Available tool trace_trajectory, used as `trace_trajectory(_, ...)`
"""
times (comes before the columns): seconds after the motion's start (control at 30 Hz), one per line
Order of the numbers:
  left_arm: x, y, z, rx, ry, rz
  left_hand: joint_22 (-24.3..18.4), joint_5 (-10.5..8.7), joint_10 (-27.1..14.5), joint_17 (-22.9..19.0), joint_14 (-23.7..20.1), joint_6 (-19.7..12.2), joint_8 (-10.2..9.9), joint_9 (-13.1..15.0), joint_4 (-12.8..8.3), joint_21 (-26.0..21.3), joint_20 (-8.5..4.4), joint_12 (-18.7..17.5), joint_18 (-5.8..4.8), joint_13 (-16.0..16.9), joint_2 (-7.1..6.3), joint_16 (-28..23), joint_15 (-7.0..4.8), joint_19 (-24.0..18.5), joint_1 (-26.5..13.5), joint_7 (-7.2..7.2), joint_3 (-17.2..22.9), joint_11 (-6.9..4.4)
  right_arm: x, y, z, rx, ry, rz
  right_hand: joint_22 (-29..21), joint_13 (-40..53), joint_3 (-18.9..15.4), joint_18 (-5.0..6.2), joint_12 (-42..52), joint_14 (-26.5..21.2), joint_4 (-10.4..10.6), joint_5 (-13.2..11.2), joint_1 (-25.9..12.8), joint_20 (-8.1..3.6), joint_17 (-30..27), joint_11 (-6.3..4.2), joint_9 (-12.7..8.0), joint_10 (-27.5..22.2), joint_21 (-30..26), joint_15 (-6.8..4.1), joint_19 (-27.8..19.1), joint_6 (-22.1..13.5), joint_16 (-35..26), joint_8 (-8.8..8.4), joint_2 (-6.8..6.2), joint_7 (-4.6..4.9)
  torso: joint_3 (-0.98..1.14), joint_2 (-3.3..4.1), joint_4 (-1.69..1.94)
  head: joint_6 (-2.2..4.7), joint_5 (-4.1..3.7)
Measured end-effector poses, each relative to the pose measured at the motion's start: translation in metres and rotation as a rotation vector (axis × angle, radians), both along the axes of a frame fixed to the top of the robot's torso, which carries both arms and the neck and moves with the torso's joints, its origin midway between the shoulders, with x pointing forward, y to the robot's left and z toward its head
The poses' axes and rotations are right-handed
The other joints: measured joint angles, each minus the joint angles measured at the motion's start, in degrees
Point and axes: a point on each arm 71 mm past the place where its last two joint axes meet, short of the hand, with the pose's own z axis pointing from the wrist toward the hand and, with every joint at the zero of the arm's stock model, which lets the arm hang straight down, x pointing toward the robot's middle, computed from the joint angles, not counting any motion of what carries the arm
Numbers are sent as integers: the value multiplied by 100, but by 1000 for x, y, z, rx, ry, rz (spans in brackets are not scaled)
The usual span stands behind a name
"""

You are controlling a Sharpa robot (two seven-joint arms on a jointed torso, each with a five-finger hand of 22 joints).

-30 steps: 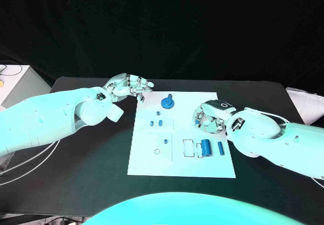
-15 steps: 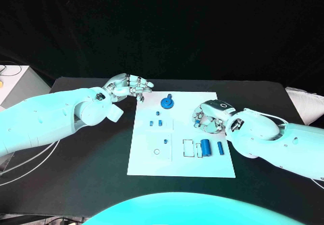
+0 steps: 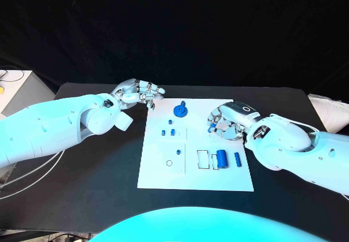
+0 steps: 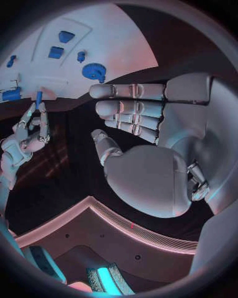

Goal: Assemble the parts on the task board

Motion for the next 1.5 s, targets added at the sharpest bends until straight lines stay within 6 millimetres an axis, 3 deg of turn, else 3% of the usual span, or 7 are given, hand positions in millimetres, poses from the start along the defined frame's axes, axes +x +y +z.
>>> trace_trajectory(0.23, 1, 2, -1, 3, 0, 7, 0, 0, 0, 0, 0, 0, 0, 0, 0, 0, 0, 0, 0, 0, 0, 0, 0, 0, 0, 0, 0, 0, -9, 10, 17, 50, -33, 33, 28, 0, 16, 0, -5, 0, -16, -1, 0, 0, 11, 0, 5, 0, 31, 0, 0, -9, 23, 7, 0, -8, -2, -1, -1, 0, 35)
trace_trajectory(0.4, 2, 2, -1, 3, 1, 7, 0, 0, 0, -1, 0, 0, 0, 0, 0, 0, 0, 0, 0, 0, 0, 0, 0, 0, 0, 0, 0, 0, -20, 33, 20, 87, -33, 91, 28, 0, 23, 0, -25, 0, -24, -22, 0, 0, 10, 0, 14, 0, 31, 1, 0, -10, 23, 7, 0, -8, -2, 4, -5, 0, 92)
trace_trajectory(0.87, 1, -3, -1, -2, 2, -4, 0, 0, 0, -2, 0, 0, 0, 0, 0, 0, 0, 0, 0, 0, 0, 0, 0, 0, 0, 0, 0, 0, -57, 101, -6, 148, 42, 270, 18, 1, 38, 0, -36, 0, -39, -5, 1, 0, -28, -1, 13, 0, 30, 1, 0, -12, 22, 3, -1, -7, -13, 6, 5, 0, 240)
trace_trajectory(1.17, 1, -5, -1, -4, 3, -8, 0, 0, 0, -2, 0, 0, 0, 0, 0, 0, 0, 0, 0, 0, 0, 0, 0, 0, 0, 0, 0, 0, -68, 111, -28, 128, 94, 305, 18, 2, 39, 1, -35, 1, -39, -5, 1, 0, -37, -1, 19, -1, 30, 2, 0, -13, 22, 2, -1, -7, -18, 4, 3, 0, 326)
trace_trajectory(1.5, 0, -6, -1, -5, 3, -10, -6, 0, 0, -2, 0, 0, 34, -6, 16, 0, 0, 38, 0, 0, 22, 0, 0, 0, 22, 0, -16, 0, -69, 112, -44, 82, 110, 310, 18, 3, 40, 0, -37, 1, -41, -8, 1, 0, -44, -1, 25, -1, 30, 2, 0, -14, 18, -4, -1, -8, -4, 6, 1, 0, 376)
